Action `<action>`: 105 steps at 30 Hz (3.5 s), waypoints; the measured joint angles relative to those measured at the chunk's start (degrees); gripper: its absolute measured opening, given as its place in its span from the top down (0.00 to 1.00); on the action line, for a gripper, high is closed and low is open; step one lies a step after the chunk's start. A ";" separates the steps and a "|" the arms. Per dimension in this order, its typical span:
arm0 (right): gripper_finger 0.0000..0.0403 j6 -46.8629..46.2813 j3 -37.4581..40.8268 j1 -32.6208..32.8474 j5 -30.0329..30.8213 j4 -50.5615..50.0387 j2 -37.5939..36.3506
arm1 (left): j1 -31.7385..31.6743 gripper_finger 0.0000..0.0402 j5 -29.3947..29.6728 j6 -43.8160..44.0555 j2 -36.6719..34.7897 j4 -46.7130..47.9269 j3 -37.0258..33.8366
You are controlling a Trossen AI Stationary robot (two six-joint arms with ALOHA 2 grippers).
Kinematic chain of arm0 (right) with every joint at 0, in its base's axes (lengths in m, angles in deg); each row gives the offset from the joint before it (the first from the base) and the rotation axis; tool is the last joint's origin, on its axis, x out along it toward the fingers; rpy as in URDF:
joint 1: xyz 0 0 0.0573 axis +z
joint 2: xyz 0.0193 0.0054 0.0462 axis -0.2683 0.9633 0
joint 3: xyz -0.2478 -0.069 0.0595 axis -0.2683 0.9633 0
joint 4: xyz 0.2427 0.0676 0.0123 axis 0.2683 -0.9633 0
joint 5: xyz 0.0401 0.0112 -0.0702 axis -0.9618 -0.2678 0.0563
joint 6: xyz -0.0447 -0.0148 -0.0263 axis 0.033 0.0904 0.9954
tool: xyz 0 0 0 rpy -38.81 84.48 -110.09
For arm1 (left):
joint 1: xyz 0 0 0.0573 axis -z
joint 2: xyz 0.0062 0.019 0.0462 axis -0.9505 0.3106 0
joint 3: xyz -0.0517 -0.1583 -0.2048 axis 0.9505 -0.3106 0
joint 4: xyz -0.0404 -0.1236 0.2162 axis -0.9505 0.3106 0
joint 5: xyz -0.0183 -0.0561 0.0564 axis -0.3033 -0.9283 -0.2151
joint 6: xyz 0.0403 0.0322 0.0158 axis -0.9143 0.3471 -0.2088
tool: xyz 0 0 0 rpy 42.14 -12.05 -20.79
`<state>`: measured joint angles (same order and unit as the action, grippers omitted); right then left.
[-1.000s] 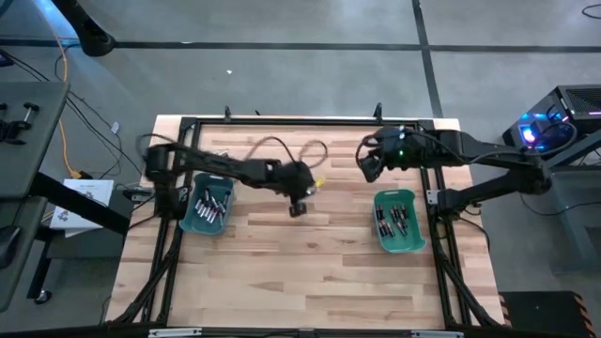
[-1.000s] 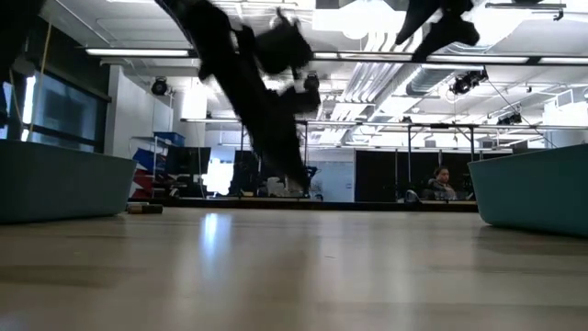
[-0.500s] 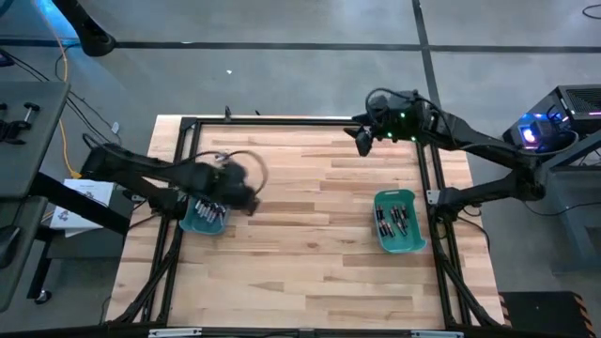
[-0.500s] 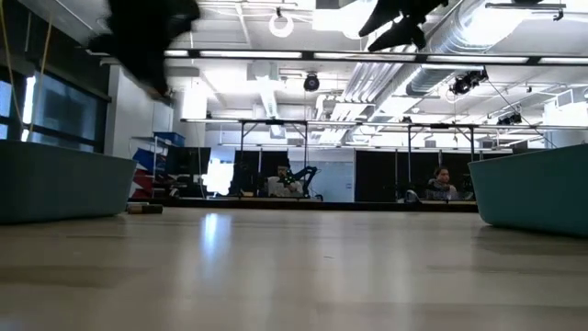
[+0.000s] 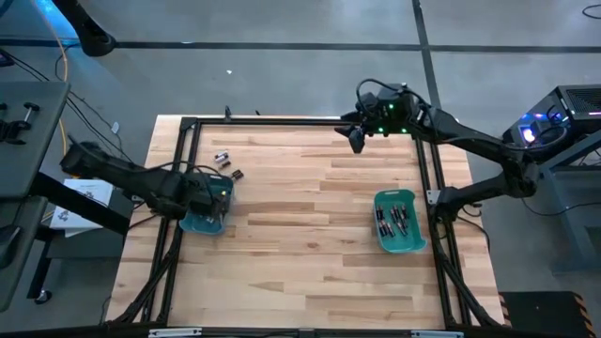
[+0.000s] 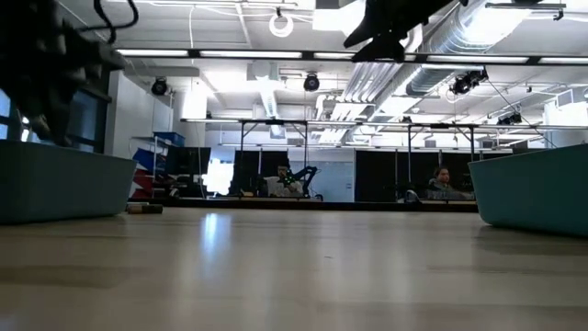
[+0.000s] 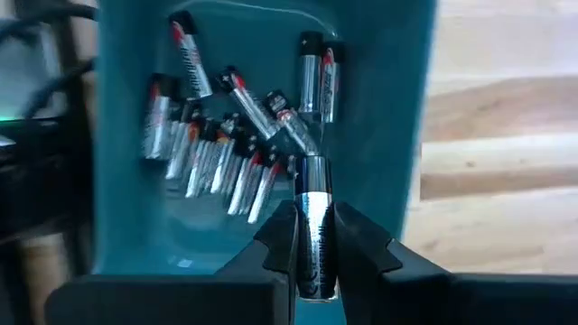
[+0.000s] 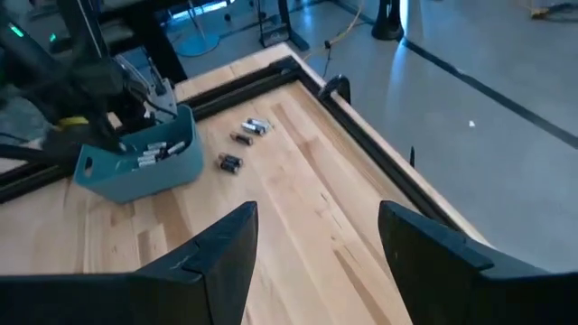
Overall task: Sort batteries
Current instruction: Put the silver battery into the blue bin
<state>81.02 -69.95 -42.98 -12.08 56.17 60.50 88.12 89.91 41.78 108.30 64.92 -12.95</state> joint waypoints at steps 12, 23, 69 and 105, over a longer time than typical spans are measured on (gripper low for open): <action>0.44 -3.73 0.00 0.02 0.02 3.89 0.00 | -9.61 0.91 -6.00 -9.56 7.19 -4.88 -5.25; 0.44 -10.47 0.00 0.07 0.04 5.04 -0.02 | -12.86 0.87 -7.27 -15.63 12.82 -11.69 -10.91; 0.44 -15.09 0.00 5.18 -2.62 5.77 -0.11 | -58.82 0.46 -3.74 -77.04 20.72 -16.47 11.95; 0.44 -16.12 0.00 8.83 -1.97 5.72 -0.11 | -69.51 0.71 -4.85 -108.67 44.24 -19.57 12.05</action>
<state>64.90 -69.95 -34.15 -14.05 61.88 60.39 18.61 85.06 -66.90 152.53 45.35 -0.90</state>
